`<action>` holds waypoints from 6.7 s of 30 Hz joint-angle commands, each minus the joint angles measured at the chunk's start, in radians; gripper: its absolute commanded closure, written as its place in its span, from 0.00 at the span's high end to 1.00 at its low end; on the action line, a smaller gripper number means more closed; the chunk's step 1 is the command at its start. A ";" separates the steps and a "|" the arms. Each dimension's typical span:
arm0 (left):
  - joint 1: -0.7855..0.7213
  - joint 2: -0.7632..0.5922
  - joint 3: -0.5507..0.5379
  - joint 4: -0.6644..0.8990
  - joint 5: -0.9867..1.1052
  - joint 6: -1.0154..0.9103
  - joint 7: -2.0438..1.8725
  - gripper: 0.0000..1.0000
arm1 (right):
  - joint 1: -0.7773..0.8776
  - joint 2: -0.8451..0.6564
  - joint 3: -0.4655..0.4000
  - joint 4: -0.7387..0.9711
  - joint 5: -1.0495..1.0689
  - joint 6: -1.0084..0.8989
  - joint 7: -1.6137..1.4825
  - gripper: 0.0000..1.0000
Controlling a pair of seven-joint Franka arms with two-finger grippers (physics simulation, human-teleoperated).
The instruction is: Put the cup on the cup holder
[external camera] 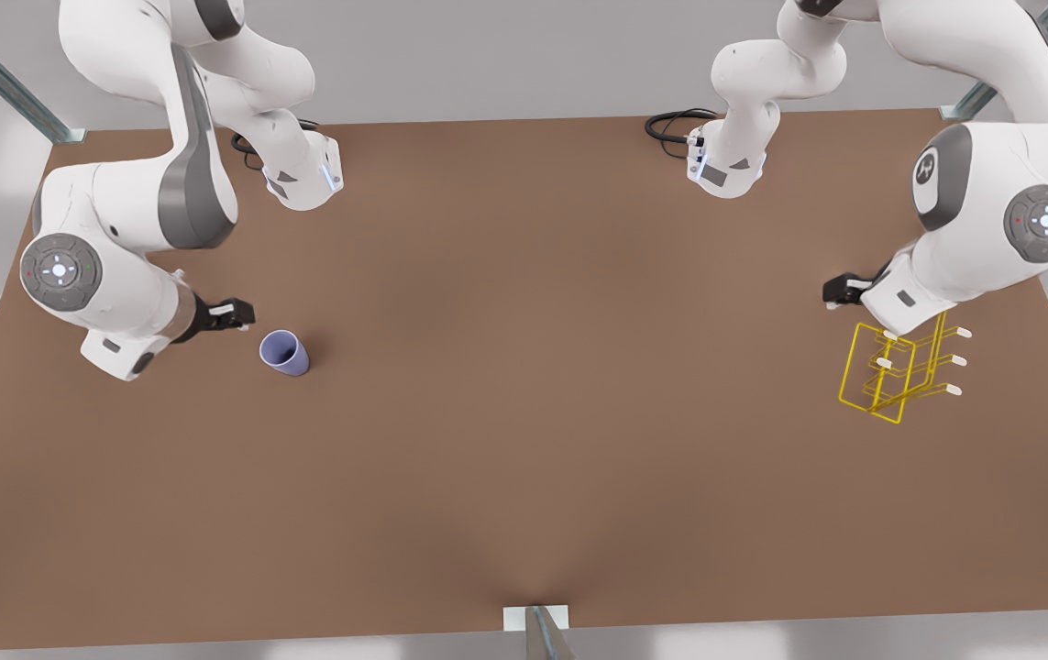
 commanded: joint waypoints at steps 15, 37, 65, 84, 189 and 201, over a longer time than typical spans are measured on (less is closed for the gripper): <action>0.009 0.020 0.004 -0.013 0.006 0.044 0.054 1.00 | 0.063 -0.025 0.000 -0.755 -0.075 1.008 0.019 1.00; 0.020 0.019 0.004 -0.009 0.006 -0.068 0.049 1.00 | 0.029 -0.137 -0.002 -0.990 0.025 0.987 -0.128 1.00; 0.035 0.028 0.004 -0.009 0.006 -0.102 0.054 1.00 | 0.026 0.018 -0.006 -0.909 0.016 0.914 -0.150 0.84; 0.054 0.033 0.002 0.068 -0.051 -0.076 0.106 1.00 | 0.034 0.059 0.021 -0.709 0.028 0.779 -0.144 0.21; -0.428 0.390 0.000 -0.475 -0.192 1.104 -2.833 1.00 | -0.057 0.045 0.089 -0.007 -0.032 -0.031 -0.010 1.00; -0.432 0.459 0.000 -0.470 -0.192 1.170 -2.833 1.00 | -0.063 0.068 0.089 -0.005 -0.014 -0.020 -0.005 1.00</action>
